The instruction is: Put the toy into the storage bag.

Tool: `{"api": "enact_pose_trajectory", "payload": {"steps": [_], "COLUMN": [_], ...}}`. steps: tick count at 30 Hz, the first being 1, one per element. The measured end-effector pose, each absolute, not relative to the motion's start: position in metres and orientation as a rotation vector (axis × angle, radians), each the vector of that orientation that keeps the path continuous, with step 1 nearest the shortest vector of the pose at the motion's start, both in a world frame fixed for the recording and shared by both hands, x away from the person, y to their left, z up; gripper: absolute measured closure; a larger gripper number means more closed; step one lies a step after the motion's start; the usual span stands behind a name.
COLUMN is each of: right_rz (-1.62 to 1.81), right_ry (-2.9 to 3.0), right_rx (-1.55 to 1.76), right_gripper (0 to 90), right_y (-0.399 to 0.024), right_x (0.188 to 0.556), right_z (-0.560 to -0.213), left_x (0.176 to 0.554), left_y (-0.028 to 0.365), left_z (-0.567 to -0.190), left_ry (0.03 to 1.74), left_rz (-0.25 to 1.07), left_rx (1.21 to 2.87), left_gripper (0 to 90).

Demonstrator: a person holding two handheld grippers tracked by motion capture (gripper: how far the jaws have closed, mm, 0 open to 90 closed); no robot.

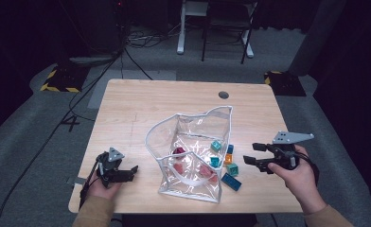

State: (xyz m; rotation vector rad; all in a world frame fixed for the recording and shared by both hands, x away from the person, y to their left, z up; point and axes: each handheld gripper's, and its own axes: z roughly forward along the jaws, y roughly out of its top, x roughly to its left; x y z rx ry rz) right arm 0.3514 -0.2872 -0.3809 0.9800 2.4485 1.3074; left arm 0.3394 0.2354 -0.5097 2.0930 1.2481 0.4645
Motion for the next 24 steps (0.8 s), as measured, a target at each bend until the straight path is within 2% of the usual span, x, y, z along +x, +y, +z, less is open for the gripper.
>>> {"api": "enact_pose_trajectory", "payload": {"steps": [24], "right_rz": [1.181], "right_ry": [2.473], "right_rx": [1.053], "right_gripper": [31.3], "right_y": [-0.272], "right_x": [0.371], "right_z": [-0.462], "left_x": [0.339], "left_y": [0.235], "left_z": [-0.510], "left_ry": [1.248], "left_rz": [0.465], "left_rx": [2.093], "left_gripper": [12.1]}}
